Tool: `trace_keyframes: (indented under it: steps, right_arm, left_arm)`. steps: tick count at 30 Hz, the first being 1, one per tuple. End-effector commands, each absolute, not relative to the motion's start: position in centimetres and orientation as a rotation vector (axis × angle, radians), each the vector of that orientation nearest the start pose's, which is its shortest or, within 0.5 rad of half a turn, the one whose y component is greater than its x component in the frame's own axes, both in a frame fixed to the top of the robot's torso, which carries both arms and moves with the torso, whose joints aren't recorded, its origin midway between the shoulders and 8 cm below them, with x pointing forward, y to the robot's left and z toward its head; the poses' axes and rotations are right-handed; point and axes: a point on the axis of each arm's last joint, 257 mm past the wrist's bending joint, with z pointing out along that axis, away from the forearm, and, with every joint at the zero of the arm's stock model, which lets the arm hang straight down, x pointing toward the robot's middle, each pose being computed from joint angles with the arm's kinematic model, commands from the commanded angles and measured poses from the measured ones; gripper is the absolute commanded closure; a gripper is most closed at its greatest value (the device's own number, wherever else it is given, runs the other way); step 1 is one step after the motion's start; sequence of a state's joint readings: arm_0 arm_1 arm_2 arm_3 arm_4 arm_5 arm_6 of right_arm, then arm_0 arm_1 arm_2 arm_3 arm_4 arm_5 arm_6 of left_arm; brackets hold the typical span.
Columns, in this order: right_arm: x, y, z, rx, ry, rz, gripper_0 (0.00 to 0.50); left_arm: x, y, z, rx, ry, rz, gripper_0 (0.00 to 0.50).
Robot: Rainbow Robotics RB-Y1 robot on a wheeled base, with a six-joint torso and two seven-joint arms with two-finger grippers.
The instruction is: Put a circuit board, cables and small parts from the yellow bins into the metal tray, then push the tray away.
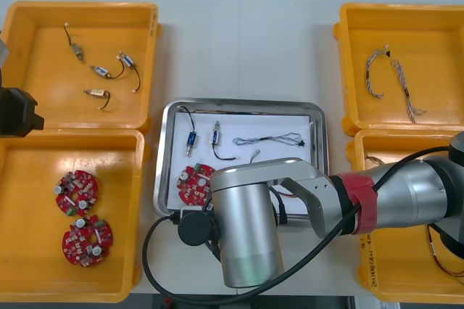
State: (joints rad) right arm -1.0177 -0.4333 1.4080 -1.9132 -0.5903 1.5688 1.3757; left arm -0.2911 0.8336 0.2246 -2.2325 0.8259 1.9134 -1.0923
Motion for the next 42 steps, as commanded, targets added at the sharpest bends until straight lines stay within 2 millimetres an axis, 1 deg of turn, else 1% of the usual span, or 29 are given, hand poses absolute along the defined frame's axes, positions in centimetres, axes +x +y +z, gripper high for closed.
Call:
trace_keyframes:
  steps: [1,2,3,9,17,18,25,32,33,34,41,42]
  right_arm:
    - [32.0,0.8,-32.2,-1.948,1.989,-0.391,0.455]
    - [32.0,0.8,-32.3,-1.946,1.991,-0.391,0.455]
    - [32.1,0.8,-32.2,-1.944,1.989,-0.393,0.5]
    - [32.4,0.8,-32.1,-1.939,1.982,-0.401,0.5]
    - [34.3,0.7,-31.2,-1.904,1.942,-0.434,0.5]
    - [34.3,0.7,-31.2,-1.904,1.942,-0.434,0.5]
    - [35.8,1.0,-29.7,-1.87,1.927,-0.436,0.5]
    - [37.9,0.7,-27.8,-1.832,1.907,-0.466,0.5]
    - [37.9,0.7,-27.8,-1.832,1.907,-0.466,0.5]
    - [38.4,0.7,-27.3,-1.823,1.9,-0.474,0.5]
    - [40.2,0.1,-26.1,-1.791,1.866,-0.523,0.5]
    - [40.7,0.0,-25.8,-1.781,1.851,-0.539,0.5]
  left_arm:
    - [39.8,35.8,-11.4,0.016,2.553,0.104,0.0]
    - [39.8,35.8,-11.4,0.016,2.553,0.104,0.0]
    - [39.8,35.8,-11.4,0.016,2.553,0.104,0.0]
    - [39.8,35.8,-11.4,0.016,2.553,0.104,0.0]
    - [39.8,35.8,-11.4,0.016,2.553,0.104,0.0]
    - [39.8,35.8,-11.4,0.016,2.553,0.104,0.0]
    - [39.8,35.8,-11.4,0.016,2.553,0.104,0.0]
    - [39.8,35.8,-11.4,0.016,2.553,0.104,0.0]
    - [39.8,35.8,-11.4,0.016,2.553,0.104,0.0]
    - [39.8,35.8,-11.4,0.016,2.553,0.104,0.0]
    - [39.8,35.8,-11.4,0.016,2.553,0.104,0.0]
    - [39.8,35.8,-11.4,0.016,2.553,0.104,0.0]
